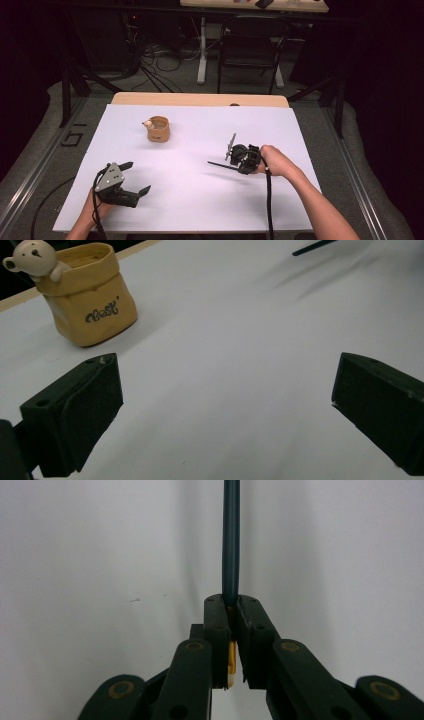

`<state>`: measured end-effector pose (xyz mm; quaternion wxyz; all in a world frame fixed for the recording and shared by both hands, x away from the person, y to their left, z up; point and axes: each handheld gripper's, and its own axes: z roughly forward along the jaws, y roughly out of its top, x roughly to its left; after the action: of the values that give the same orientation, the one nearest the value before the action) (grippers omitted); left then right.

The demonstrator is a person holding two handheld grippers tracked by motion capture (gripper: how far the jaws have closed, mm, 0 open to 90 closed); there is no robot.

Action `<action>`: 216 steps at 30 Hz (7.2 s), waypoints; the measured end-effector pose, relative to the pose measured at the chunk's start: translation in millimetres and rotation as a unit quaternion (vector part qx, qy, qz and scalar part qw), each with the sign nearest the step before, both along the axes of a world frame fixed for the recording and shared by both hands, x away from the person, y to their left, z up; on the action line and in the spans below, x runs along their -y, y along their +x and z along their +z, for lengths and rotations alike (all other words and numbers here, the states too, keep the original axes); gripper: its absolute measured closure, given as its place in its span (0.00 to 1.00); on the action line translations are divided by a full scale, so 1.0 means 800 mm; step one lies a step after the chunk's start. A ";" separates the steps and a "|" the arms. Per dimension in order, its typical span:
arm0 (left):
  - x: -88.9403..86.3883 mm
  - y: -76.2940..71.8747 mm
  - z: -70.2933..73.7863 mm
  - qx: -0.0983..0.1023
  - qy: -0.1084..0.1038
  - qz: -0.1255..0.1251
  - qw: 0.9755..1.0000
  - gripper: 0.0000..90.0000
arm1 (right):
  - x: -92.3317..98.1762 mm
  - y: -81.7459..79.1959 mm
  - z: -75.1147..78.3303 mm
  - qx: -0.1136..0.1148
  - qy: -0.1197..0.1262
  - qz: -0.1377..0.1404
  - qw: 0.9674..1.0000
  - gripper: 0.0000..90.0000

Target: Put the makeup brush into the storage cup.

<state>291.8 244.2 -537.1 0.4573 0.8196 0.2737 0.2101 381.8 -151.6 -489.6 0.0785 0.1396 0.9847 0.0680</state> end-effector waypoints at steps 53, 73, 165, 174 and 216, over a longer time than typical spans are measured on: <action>0.156 0.086 0.064 -0.088 0.248 -0.188 0.946 0.01 | -0.057 -0.019 0.012 0.031 -0.020 0.098 0.995 0.94; 0.188 0.095 0.061 -0.102 0.263 -0.228 0.932 0.63 | -0.080 -0.025 0.017 0.046 -0.024 0.132 0.990 0.94; 0.128 0.065 0.003 -0.092 0.022 -0.127 0.987 0.95 | -0.004 -0.037 -0.020 0.077 0.282 -0.096 0.951 0.02; 0.125 0.062 0.000 -0.084 -0.007 -0.098 0.992 0.95 | -0.002 -0.043 -0.023 0.065 0.310 -0.119 0.941 0.00; 0.156 0.051 -0.014 -0.076 -0.035 -0.095 0.992 0.94 | -0.013 -0.033 -0.014 0.053 0.488 -0.219 0.843 0.58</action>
<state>332.9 119.4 -548.2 0.4814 0.8391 0.2358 0.0928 355.8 -141.1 -500.5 0.0650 0.3683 0.7623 0.5282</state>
